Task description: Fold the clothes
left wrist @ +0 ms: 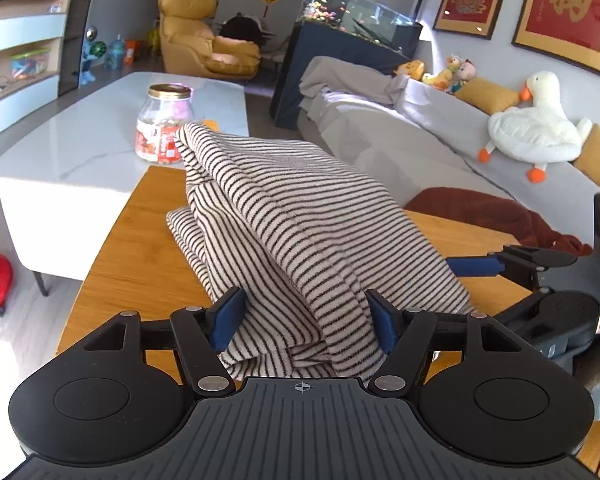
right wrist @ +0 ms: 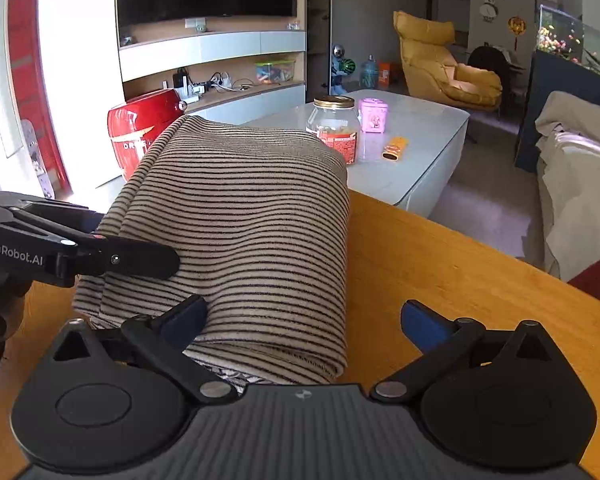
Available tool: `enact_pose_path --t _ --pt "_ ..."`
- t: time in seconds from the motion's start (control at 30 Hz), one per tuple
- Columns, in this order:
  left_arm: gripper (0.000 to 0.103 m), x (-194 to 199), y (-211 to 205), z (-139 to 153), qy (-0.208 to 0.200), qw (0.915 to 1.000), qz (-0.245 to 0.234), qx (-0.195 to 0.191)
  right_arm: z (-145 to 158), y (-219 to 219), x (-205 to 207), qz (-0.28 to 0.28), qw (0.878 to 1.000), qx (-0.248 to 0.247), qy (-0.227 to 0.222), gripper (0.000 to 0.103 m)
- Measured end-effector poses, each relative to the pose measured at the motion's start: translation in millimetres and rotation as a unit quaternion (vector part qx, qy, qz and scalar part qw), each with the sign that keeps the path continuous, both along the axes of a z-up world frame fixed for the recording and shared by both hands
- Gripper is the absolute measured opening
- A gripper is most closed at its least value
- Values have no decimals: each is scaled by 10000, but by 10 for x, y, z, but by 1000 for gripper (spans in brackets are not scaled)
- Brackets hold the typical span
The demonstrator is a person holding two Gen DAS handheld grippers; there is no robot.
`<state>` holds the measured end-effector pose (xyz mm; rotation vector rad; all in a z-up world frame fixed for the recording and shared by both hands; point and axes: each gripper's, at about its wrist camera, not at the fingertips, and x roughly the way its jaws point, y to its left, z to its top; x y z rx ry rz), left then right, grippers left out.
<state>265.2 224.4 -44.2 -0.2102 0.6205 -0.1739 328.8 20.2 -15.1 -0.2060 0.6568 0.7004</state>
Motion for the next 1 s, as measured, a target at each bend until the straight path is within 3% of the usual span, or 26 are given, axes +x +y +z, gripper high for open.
enact_pose_path --t 0.17,0.23,0.27,0.37,0.5,0.6,0.63,0.67,0.87,0.93,1.0 --pt "83 -89 37 -38 140 9985 457 -271 -47 -21 129 -206 9983 245 479 103" --pt "80 -170 58 -12 190 9965 646 -489 -8 -62 51 -320 9981 251 455 103" --pt "74 -230 45 72 81 9964 707 -466 24 -102 -16 -341 9984 257 376 103" --pt "74 -398 -51 422 -529 9957 735 -182 80 -232 -217 -333 9991 236 90 103" --pt "74 -256 -259 817 -1082 9939 204 -21 50 -329 -334 -382 9991 135 -118 103" --pt "75 -91 -247 710 -862 9959 259 81 28 -402 -422 -418 9987 59 -274 103" --pt "71 -47 -231 660 -771 9965 314 116 20 -426 -451 -430 9985 34 -326 103" --pt "60 -3 -215 610 -680 9969 369 151 13 -451 -481 -442 9983 9 -377 103" --pt "63 261 -118 310 -133 9968 699 362 -29 -634 -585 -409 9970 -178 -631 103" --pt "61 200 -138 337 -125 9948 922 420 -62 -644 -538 -508 9970 -233 -543 103" --pt "68 -36 -187 382 -181 9912 1272 322 -86 -663 -517 -623 9967 -265 -451 103"
